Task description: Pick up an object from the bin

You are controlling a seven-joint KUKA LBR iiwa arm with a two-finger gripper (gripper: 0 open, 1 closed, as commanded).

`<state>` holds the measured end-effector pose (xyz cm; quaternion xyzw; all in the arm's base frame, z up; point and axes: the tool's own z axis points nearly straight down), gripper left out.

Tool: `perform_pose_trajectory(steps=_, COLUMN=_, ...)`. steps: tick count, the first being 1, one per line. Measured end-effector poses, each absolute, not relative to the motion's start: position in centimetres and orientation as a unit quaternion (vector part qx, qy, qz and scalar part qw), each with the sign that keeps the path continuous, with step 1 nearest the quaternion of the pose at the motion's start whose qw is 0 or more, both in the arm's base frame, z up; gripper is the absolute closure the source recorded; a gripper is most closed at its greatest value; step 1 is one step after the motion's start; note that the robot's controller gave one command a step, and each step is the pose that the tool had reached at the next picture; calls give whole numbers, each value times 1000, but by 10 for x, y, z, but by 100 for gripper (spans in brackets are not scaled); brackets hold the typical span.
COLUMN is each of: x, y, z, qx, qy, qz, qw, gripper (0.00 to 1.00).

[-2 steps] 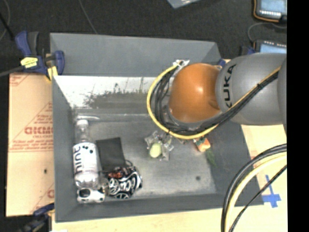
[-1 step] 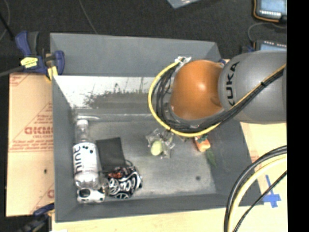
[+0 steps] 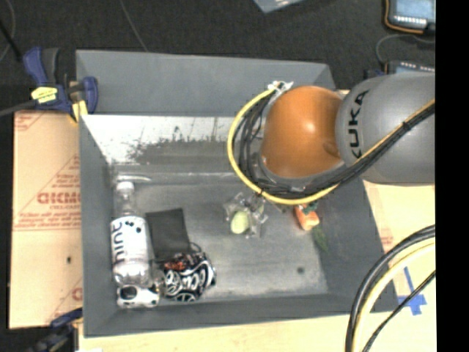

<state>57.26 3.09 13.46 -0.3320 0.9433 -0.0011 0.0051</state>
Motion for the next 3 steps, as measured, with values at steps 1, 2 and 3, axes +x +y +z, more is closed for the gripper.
perform_pose_trajectory(steps=1, x=573, y=31, z=147, qx=-332, qy=943, qz=-1, qw=6, gripper=100)
perform_pose_trajectory(steps=2, x=574, y=31, z=156, qx=-331, qy=944, qz=-2, qw=7, gripper=100)
perform_pose_trajectory(steps=3, x=574, y=31, z=160, qx=-330, qy=944, qz=-2, qw=8, gripper=100)
